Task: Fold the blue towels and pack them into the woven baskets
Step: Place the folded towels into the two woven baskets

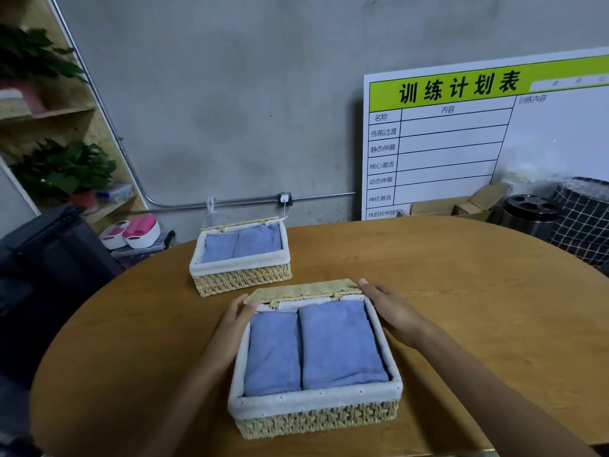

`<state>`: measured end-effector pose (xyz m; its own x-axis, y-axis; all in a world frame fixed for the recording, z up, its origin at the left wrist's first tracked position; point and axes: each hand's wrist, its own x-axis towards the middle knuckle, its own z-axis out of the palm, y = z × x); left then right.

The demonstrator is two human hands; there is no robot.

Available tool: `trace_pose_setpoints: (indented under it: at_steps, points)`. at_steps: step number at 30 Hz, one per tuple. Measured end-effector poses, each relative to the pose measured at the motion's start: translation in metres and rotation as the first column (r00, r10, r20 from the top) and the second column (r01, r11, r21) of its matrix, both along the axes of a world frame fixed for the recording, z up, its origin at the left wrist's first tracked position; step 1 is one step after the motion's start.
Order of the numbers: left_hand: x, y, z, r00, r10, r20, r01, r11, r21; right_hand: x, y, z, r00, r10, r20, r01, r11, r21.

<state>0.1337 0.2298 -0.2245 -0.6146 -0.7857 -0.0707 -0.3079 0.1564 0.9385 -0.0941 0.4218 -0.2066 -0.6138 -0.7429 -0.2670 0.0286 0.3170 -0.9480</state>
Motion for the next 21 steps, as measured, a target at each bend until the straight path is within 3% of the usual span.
trace_pose_setpoints:
  at_steps: [3,13,21]
  points:
    - [-0.017,0.012,-0.005,0.994,-0.002,-0.110,0.003,1.000,0.014,-0.012,0.002,-0.009,0.994,-0.110,-0.011,0.110,0.994,-0.007]
    - [-0.099,0.028,-0.007,0.975,-0.111,-0.192,0.109,0.994,-0.017,-0.073,0.029,-0.008,0.948,-0.308,-0.075,0.312,0.949,0.039]
    - [-0.149,-0.002,-0.001,0.974,-0.077,-0.215,0.071,0.997,-0.036,-0.111,0.002,0.006,0.956,-0.282,-0.084,0.280,0.959,-0.039]
